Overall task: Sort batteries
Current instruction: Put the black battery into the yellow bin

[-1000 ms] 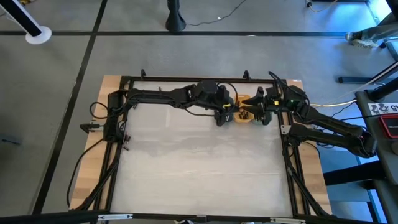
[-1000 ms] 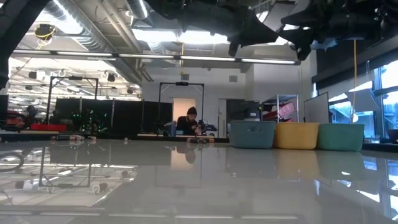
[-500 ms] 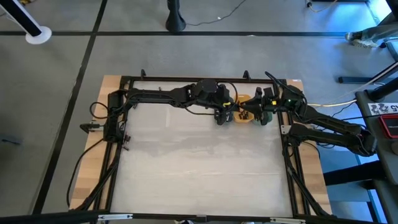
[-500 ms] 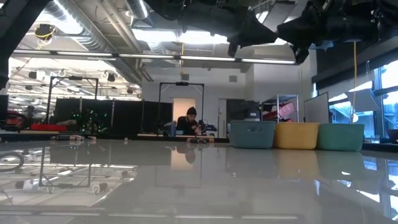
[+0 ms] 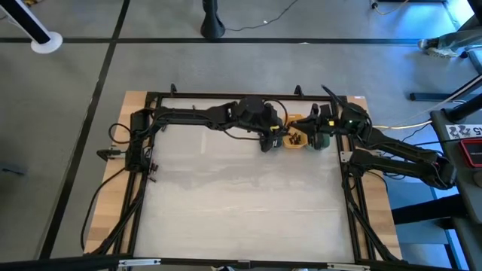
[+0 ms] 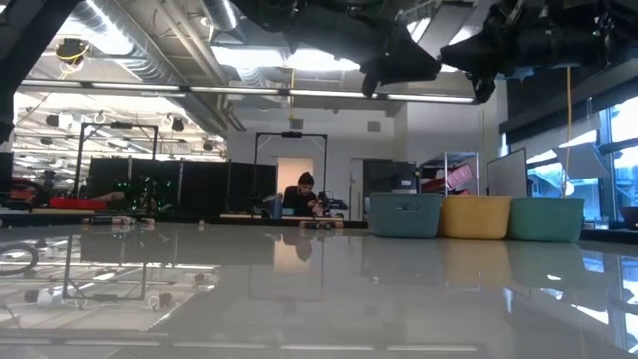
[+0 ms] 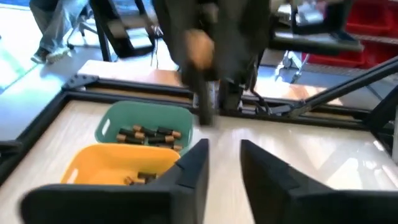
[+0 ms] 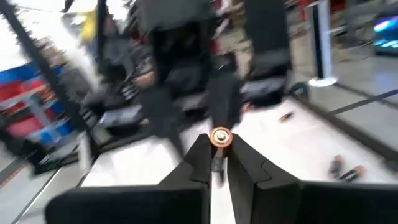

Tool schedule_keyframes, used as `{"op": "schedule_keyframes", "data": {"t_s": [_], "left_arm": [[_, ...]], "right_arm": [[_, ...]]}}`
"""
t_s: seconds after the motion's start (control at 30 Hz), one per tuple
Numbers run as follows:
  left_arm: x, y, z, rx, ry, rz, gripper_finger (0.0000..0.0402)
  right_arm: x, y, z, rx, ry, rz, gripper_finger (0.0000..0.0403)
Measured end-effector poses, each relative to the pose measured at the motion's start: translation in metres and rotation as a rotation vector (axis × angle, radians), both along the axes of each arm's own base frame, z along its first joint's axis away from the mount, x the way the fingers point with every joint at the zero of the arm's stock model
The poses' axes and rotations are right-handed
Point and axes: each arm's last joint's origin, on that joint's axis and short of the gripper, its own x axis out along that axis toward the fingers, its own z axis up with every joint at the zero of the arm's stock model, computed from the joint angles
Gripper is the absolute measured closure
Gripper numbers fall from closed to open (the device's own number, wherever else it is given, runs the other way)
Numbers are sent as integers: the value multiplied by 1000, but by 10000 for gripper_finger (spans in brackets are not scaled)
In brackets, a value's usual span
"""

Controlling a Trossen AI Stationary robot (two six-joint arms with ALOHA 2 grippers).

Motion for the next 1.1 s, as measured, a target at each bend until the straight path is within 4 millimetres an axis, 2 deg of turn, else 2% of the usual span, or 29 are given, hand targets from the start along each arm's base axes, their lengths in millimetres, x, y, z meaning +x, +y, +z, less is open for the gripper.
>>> {"op": "schedule_keyframes", "data": {"t_s": [0.1,0.2,0.33,0.47,0.67,0.83,0.93,1.1], "left_arm": [[-4,2,-4,15,62,27,275],[-15,8,-8,33,196,91,240],[-37,17,-14,32,420,164,214],[-55,24,-27,49,637,244,209],[-70,32,-39,50,826,351,208],[-87,27,-42,50,1003,369,208],[-101,24,-44,72,1148,415,208],[-113,20,-43,119,1272,473,208]], "right_arm": [[0,-1,-1,6,11,-27,381],[-1,-2,-4,36,69,-80,381],[-4,-8,-11,100,320,-309,381],[2,-16,-22,156,592,-417,381],[31,-34,-51,207,852,-373,381],[44,-57,-84,296,1018,-338,381],[46,-67,-96,319,1067,-336,378],[49,-72,-99,311,1077,-338,298]]}}
